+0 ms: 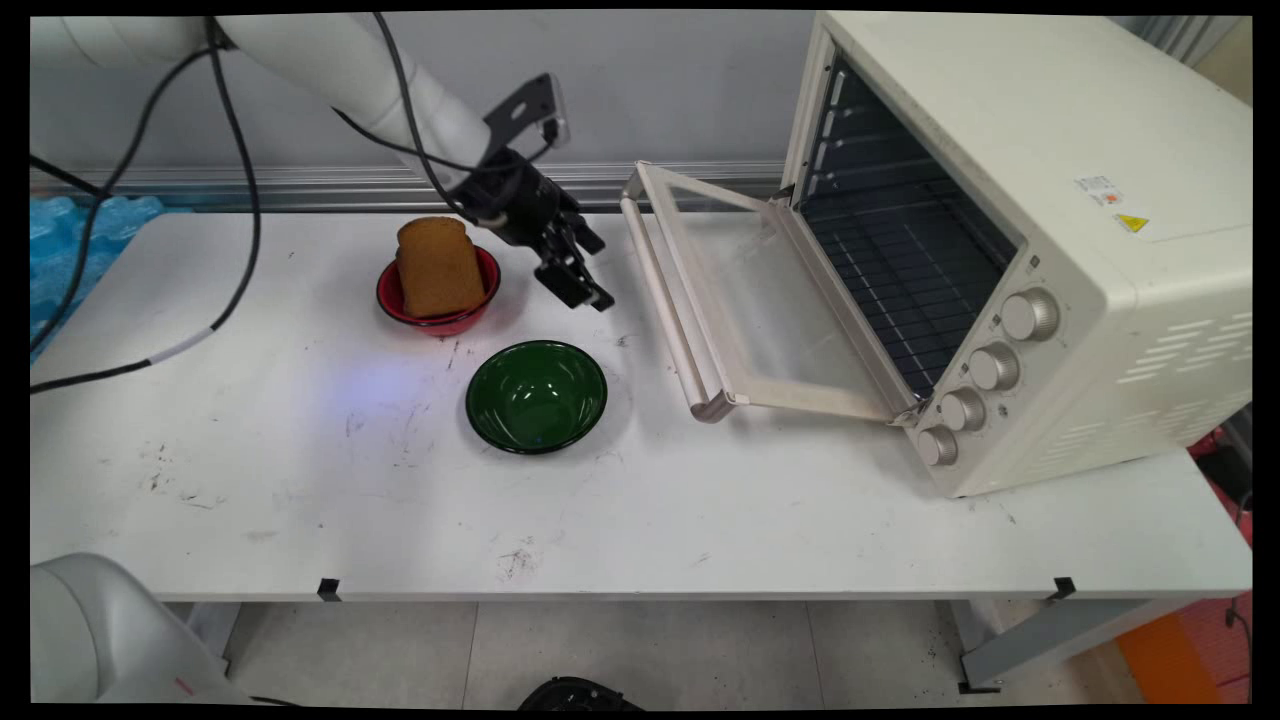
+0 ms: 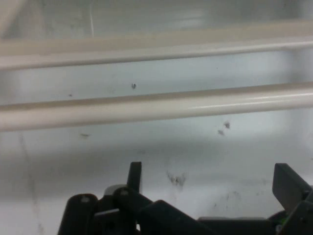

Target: Close the oven

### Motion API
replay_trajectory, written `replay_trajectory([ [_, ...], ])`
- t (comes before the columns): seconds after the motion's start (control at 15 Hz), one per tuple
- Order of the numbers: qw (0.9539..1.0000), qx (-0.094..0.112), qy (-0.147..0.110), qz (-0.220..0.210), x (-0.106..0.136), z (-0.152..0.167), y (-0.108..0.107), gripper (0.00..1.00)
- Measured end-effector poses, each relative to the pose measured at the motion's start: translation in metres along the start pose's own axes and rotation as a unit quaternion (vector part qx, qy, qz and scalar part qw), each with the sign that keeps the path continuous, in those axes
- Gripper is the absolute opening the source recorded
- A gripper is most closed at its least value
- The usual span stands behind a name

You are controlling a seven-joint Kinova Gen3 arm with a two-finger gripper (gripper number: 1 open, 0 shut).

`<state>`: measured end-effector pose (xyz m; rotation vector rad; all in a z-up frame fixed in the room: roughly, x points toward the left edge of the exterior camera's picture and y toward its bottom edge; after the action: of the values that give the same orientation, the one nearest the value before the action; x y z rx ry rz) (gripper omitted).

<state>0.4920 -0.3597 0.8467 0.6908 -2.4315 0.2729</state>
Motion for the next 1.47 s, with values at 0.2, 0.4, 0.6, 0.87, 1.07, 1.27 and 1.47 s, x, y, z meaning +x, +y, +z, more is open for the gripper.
replay_trajectory([
  [0.2, 1.0000, -0.001, 0.002, 0.003, -0.001, 0.022, 0.001, 1.00],
  [0.4, 1.0000, 0.000, 0.004, 0.003, -0.001, 0.042, 0.002, 1.00],
  [0.6, 1.0000, 0.000, 0.004, 0.003, -0.001, 0.060, 0.002, 1.00],
  [0.87, 1.0000, 0.002, 0.006, 0.004, 0.000, 0.079, 0.003, 1.00],
  [1.07, 1.0000, 0.001, 0.008, 0.003, 0.002, 0.091, 0.004, 0.00],
  [1.27, 1.0000, 0.002, 0.009, 0.002, 0.003, 0.101, 0.006, 0.00],
  [1.47, 0.9999, 0.003, 0.014, 0.000, 0.005, 0.108, 0.007, 0.00],
])
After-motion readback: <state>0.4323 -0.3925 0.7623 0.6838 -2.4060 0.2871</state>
